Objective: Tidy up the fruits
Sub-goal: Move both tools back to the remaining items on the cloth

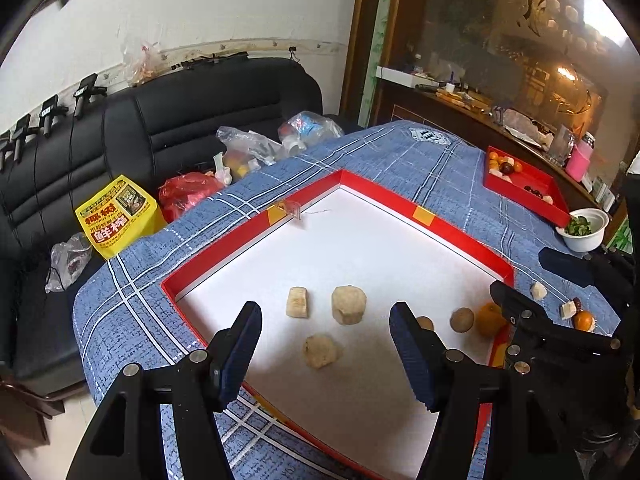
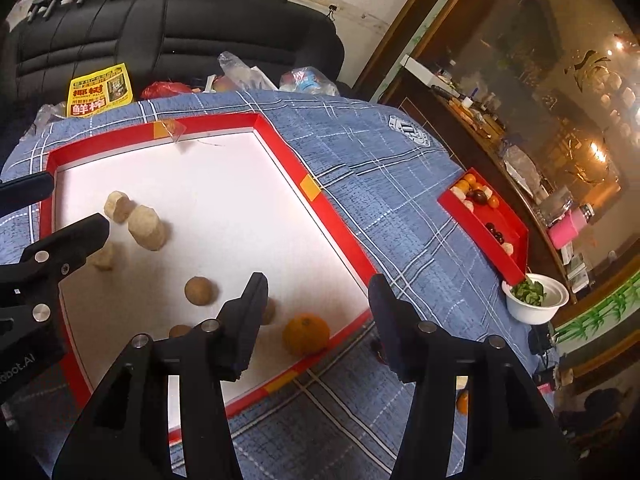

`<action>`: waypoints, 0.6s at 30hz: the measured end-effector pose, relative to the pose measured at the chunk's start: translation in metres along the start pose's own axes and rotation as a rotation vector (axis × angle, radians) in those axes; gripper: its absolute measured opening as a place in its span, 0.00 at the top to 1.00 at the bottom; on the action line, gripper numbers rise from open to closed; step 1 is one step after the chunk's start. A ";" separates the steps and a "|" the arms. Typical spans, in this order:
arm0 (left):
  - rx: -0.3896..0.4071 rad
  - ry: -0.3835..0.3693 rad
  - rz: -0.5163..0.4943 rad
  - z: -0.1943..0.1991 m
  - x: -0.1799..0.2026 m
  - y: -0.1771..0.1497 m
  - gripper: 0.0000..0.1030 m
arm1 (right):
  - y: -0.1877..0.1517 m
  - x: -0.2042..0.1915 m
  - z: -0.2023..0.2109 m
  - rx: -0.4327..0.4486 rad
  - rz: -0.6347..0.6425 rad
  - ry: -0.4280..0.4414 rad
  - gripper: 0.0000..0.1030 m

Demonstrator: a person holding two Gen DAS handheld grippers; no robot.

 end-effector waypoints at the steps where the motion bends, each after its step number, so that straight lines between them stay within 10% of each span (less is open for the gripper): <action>1: 0.002 0.000 -0.003 0.002 0.001 0.000 0.38 | -0.001 0.001 0.002 0.001 -0.002 0.000 0.49; 12: 0.032 -0.022 -0.054 0.026 0.030 -0.003 0.38 | -0.021 0.020 0.018 0.024 -0.059 0.000 0.49; 18: 0.037 -0.088 -0.145 0.034 0.081 -0.017 0.37 | -0.088 0.064 0.022 -0.012 -0.212 0.052 0.49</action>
Point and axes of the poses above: each gripper's, at about its wrist camera, not at the fingertips, and z roughly against the way its jaws point, x to its right, y to its top, the point moved 8 cm from there along -z, roughly the way its jaws point, and after that the axes turned 5 degrees about y, right-handed, at the moved point
